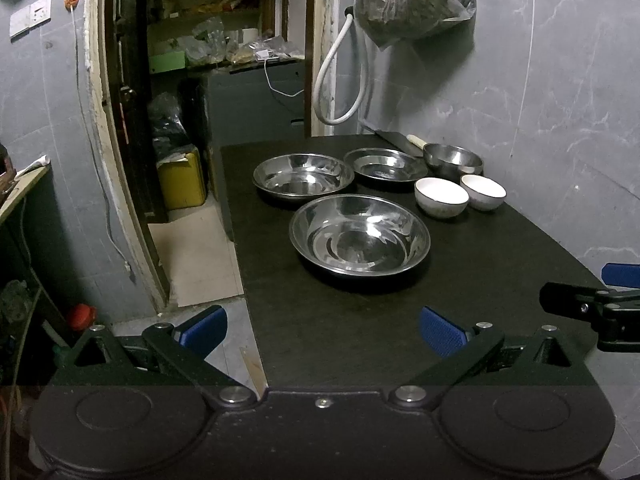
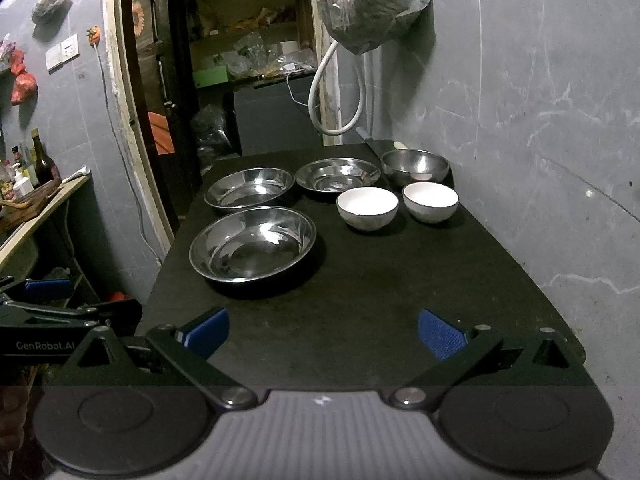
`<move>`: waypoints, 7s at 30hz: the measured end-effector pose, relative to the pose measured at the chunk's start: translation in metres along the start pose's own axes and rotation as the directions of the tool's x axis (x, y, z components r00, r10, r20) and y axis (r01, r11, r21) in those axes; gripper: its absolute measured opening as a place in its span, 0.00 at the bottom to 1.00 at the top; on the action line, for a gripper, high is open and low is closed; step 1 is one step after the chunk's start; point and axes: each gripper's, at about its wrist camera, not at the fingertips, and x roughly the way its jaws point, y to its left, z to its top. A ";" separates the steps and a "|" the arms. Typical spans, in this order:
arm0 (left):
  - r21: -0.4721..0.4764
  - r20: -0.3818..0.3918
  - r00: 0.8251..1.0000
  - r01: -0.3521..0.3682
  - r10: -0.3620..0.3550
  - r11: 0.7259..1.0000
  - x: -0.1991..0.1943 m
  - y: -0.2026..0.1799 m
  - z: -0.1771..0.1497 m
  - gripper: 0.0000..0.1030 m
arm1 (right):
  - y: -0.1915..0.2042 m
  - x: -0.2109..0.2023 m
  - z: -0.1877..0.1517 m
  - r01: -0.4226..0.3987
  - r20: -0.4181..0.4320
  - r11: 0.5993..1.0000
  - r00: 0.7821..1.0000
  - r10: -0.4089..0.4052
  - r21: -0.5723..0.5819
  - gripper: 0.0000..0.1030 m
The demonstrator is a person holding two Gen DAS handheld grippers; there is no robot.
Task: Organize plates and bowls
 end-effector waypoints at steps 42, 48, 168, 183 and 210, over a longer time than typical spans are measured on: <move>-0.050 -0.209 0.975 -0.085 0.073 0.995 0.088 -0.006 0.029 0.99 | -0.029 0.076 0.022 -0.024 -0.156 0.999 0.987 0.028 0.026 1.00; -0.095 -0.243 0.966 -0.110 0.084 0.989 0.105 -0.003 0.050 0.99 | -0.036 0.103 0.046 -0.022 -0.234 0.999 0.972 0.030 0.040 1.00; 0.105 -0.300 0.951 0.106 -0.070 0.989 0.216 0.046 0.125 0.28 | 0.015 0.197 0.094 -0.143 -0.189 0.980 0.968 0.167 0.138 0.19; 0.192 -0.343 0.938 0.127 -0.055 0.973 0.209 0.024 0.114 0.28 | 0.008 0.183 0.079 -0.097 -0.229 0.983 0.965 0.131 0.154 0.19; 0.172 -0.366 0.929 0.122 -0.052 0.978 0.215 0.027 0.112 0.46 | 0.025 0.187 0.073 -0.063 -0.267 0.996 0.960 0.079 0.069 0.35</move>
